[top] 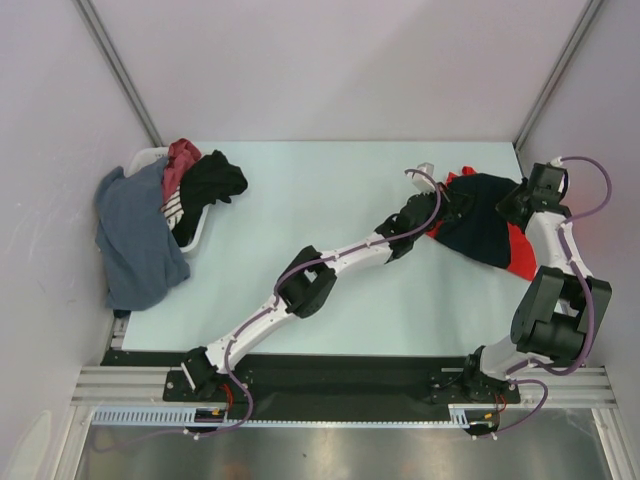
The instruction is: Fold and stack the tank tops
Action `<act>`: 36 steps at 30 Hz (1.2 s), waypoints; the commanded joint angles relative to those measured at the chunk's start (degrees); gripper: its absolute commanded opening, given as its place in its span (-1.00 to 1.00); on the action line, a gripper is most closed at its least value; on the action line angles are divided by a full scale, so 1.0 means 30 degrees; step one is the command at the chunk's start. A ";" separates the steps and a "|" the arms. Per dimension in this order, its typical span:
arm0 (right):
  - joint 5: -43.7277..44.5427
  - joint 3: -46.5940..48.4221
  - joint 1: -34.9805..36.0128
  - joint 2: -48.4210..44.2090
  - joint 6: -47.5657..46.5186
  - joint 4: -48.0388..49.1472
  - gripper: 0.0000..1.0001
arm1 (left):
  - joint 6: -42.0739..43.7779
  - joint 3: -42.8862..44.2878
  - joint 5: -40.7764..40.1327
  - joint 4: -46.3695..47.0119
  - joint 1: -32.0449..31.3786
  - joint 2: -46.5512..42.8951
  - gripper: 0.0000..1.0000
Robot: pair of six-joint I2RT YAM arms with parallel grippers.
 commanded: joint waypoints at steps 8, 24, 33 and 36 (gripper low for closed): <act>0.0089 -0.0729 -0.0795 -0.0721 -0.0117 0.0063 -1.00 | 0.0346 0.1227 -0.2319 0.2313 -0.0350 -0.0369 -0.99; -0.0672 -0.1171 -0.2406 0.0535 0.0497 0.2318 -1.00 | 0.3038 0.2224 -0.3903 0.4041 -0.0087 0.0217 0.08; -0.1727 0.2021 -0.3109 0.6600 0.1757 0.3259 -0.93 | 0.1575 -0.3714 -0.0683 0.5594 0.2110 -0.3550 0.99; -0.2515 0.3047 -0.3344 0.7363 0.1554 0.2703 -0.46 | 0.2511 -0.6584 0.0256 0.6324 0.2462 -0.5921 1.00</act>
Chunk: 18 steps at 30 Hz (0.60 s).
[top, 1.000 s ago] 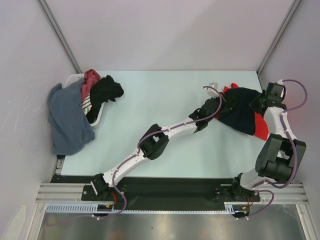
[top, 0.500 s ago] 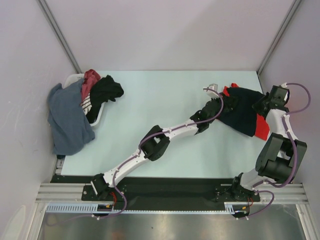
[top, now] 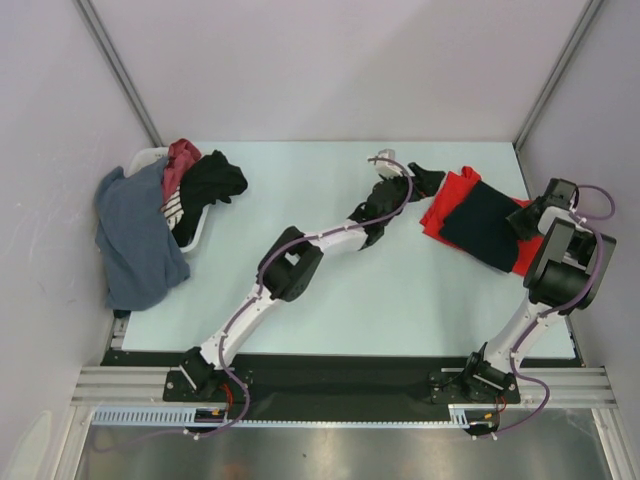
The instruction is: Fold and stack the tank tops
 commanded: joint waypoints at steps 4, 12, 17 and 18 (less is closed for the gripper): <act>-0.1458 0.1732 -0.0030 -0.0366 -0.0145 0.0842 -0.04 | 0.1460 -0.5950 0.1831 0.3967 0.0569 -0.6139 1.00; -0.0404 0.1760 0.1142 -0.1247 -0.1551 0.1050 -0.41 | 0.1375 -0.8682 0.3034 0.5169 0.1068 -0.7928 0.99; 0.0153 0.1235 0.2020 -0.2007 -0.2810 0.1985 -0.81 | 0.1462 -1.1113 0.3503 0.6631 0.1390 -0.8983 1.00; 0.0444 0.1145 0.2254 -0.2154 -0.3160 0.2162 -0.84 | 0.1578 -1.1406 0.3531 0.6780 0.1448 -0.9275 1.00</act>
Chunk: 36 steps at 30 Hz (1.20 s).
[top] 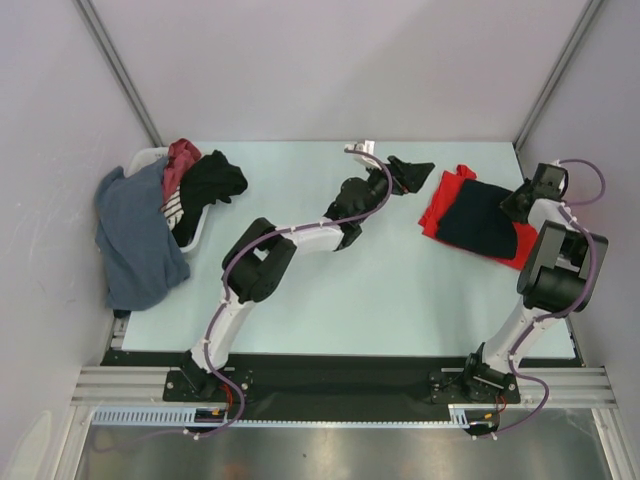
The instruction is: Fold and stack the tank tops
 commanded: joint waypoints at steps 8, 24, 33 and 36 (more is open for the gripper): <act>-0.1008 -0.0164 -0.0195 -0.1496 -0.1163 0.3457 -0.71 | 0.0910 -0.2908 0.0955 0.2561 0.0613 -0.2361 1.00; 0.3176 0.0220 -0.1077 -0.2631 0.1096 -0.0583 0.99 | 0.2025 -0.5749 0.0778 0.3350 0.1286 -0.4470 1.00; 0.1463 -0.1853 0.0682 -0.6383 0.1357 -0.0303 -0.07 | 0.1089 -0.7801 0.1829 0.2652 0.2955 -0.6374 1.00; -0.4085 -0.2766 0.0478 -0.6036 0.3113 0.2182 -0.67 | 0.1028 -0.8065 0.2126 0.1451 0.3453 -0.7135 0.99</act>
